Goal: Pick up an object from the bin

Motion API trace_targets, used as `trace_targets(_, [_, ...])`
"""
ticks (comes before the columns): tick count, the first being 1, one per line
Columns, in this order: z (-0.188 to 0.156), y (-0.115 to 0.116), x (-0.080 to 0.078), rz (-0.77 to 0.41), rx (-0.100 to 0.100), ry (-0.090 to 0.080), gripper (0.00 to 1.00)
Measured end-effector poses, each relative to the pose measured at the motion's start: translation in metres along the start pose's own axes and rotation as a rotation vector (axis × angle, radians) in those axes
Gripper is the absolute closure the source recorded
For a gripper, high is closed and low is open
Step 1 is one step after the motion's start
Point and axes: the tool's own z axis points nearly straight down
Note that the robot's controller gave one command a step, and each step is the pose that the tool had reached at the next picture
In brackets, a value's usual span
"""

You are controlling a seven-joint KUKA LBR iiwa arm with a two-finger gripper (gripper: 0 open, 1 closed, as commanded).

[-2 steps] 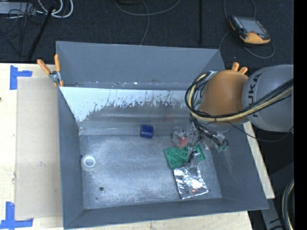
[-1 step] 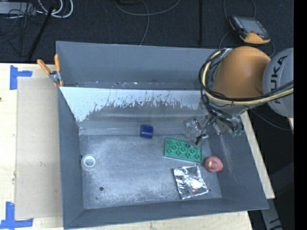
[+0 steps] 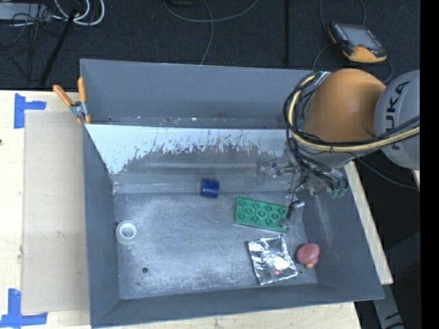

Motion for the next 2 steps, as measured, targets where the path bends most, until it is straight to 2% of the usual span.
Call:
trace_targets(1, [0.0971,-0.0095,-0.0071,0.020,-0.003,0.007,0.00])
trace_targets(2, [0.0924,-0.0102,-0.0087,0.020,-0.001,0.002,1.00])
